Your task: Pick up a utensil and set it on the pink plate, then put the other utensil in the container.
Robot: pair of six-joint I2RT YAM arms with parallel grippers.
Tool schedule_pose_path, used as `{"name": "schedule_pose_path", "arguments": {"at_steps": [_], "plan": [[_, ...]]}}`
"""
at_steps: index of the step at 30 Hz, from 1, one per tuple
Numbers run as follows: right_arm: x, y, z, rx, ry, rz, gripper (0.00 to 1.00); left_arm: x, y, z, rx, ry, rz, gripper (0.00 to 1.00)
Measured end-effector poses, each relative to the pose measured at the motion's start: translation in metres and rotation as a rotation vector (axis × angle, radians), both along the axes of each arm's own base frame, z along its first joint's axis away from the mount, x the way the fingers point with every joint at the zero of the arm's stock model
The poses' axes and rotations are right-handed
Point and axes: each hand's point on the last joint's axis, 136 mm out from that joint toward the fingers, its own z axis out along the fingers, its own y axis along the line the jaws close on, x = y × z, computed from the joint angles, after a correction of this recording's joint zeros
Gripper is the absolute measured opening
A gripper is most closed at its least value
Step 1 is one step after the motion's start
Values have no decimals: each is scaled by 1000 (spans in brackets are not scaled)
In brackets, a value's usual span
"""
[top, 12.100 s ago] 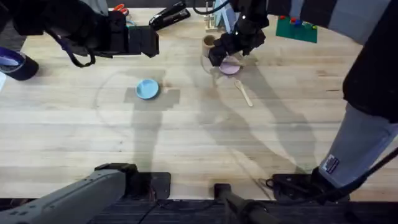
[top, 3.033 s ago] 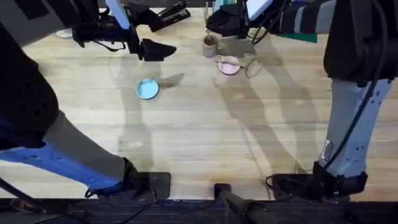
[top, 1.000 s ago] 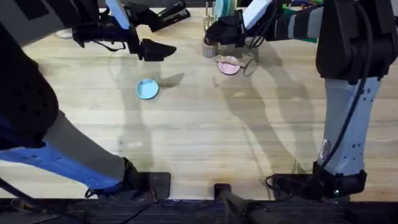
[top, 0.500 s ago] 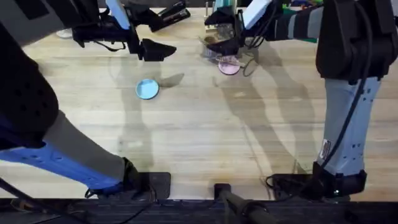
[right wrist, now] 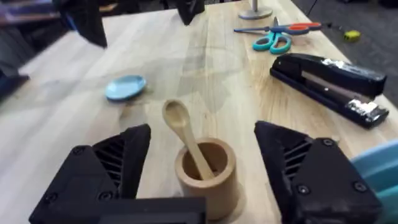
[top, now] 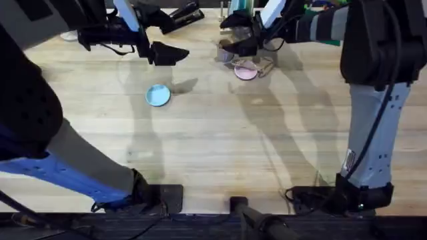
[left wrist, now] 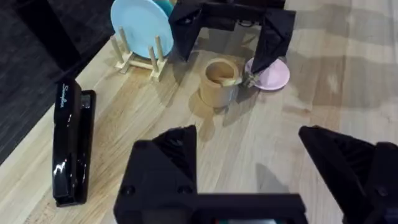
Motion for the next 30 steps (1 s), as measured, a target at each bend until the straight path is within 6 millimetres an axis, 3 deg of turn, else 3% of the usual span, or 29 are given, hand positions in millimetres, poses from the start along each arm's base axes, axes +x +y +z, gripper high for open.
{"name": "schedule_pose_path", "arguments": {"at_steps": [3,11,14,22,23,30], "plan": [[-1,-1,17,-6,56,-10,995,0,0,0,0,0,0,993],[-21,-6,104,-14,106,-27,994,0,0,0,0,0,0,993],[-28,-10,123,-44,157,-69,995,0,0,0,0,0,0,993],[-53,-36,143,-189,378,-238,995,0,0,0,0,0,0,992],[-73,-50,143,-288,458,-308,995,0,0,0,0,0,0,992],[-122,-88,136,-593,530,-484,995,0,0,0,0,0,0,993]]}}
